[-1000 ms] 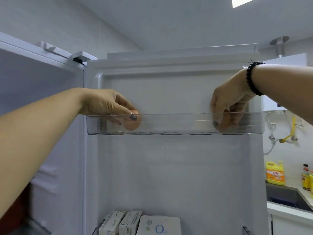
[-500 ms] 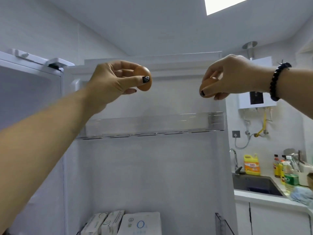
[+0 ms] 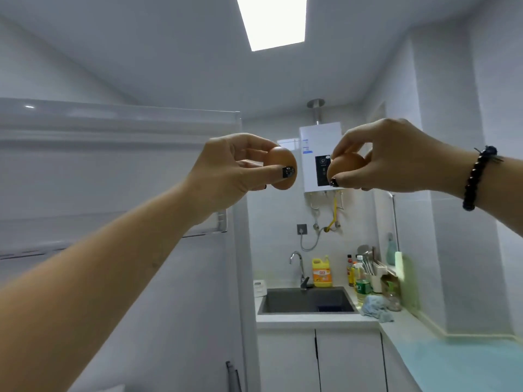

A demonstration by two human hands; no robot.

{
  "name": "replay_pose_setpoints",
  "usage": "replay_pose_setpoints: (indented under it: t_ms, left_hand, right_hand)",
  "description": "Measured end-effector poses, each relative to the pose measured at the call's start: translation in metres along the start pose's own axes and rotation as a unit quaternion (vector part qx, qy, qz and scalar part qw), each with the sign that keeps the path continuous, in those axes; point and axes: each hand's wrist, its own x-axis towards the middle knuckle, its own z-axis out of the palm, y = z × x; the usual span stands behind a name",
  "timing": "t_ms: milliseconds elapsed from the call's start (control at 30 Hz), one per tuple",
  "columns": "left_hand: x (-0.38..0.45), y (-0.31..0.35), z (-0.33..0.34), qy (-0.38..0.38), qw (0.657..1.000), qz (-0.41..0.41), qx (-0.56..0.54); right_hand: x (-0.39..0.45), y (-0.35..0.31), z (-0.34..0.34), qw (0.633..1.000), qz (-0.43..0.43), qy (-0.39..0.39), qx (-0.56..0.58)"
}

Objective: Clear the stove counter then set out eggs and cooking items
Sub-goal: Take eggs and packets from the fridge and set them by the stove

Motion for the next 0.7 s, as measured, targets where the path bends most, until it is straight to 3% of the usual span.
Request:
replay_pose_setpoints:
  t_ms: [433,700]
  left_hand:
    - [0.041,0.015,0.242,-0.063,0.985,-0.035,-0.158]
    - [0.038,0.028,0.379,-0.160,0.947,-0.064,-0.272]
  right_hand:
    - [-0.098,0.167,-0.112,0.986,0.070,-0.046,-0.145]
    - [-0.164,0.247,-0.161,0.965,0.160,-0.070,-0.196]
